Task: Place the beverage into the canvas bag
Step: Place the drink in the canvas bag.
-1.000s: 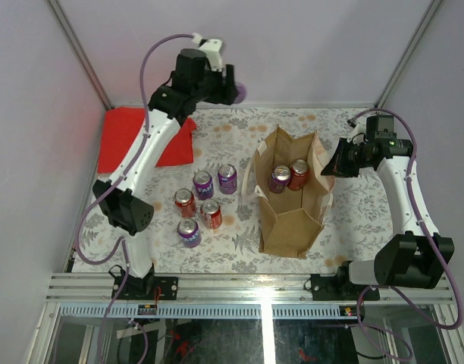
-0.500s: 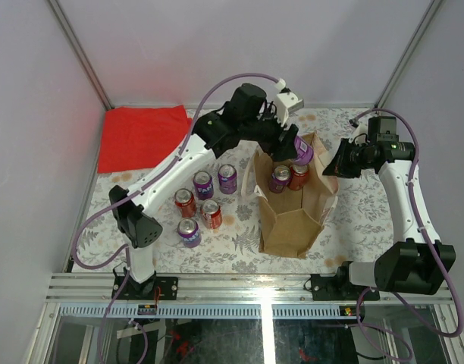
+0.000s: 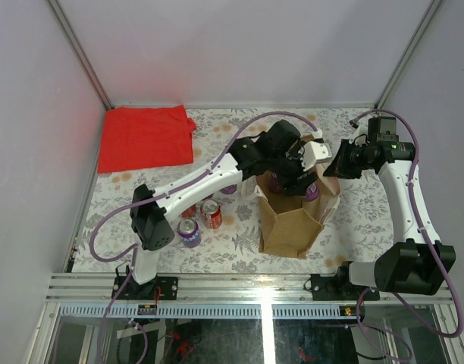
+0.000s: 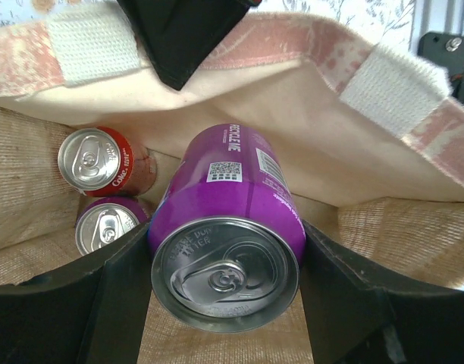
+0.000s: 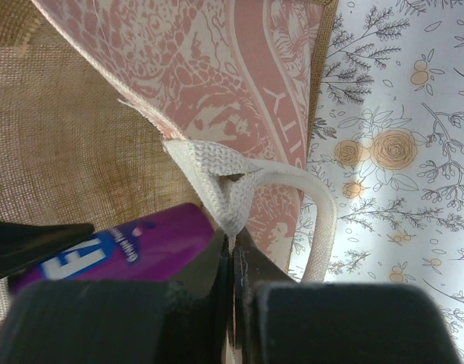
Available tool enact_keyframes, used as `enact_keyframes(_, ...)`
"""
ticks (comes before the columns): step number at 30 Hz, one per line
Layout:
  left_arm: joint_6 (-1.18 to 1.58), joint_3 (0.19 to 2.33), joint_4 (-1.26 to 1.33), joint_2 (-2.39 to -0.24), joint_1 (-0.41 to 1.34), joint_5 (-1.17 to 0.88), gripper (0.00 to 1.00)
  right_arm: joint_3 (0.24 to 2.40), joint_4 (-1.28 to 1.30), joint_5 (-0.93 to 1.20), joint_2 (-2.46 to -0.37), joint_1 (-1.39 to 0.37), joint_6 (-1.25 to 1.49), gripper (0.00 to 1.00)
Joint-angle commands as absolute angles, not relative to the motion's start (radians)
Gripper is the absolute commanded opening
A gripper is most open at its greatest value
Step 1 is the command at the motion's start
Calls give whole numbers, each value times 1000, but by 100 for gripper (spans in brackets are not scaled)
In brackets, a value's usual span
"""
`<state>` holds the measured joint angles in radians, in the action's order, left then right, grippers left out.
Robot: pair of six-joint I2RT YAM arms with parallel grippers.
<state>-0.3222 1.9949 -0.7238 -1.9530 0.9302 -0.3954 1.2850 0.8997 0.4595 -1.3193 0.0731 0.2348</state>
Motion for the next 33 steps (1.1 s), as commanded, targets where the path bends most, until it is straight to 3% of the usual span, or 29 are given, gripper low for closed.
enact_keyframes(1,-412,1999,-652,-1970,926,-324,0,1274,973,452,-1296,72,222,0)
enact_keyframes(33,-506,2069,-537,-2228,928,-233,0,1297,988,460,-1331,72,205,0)
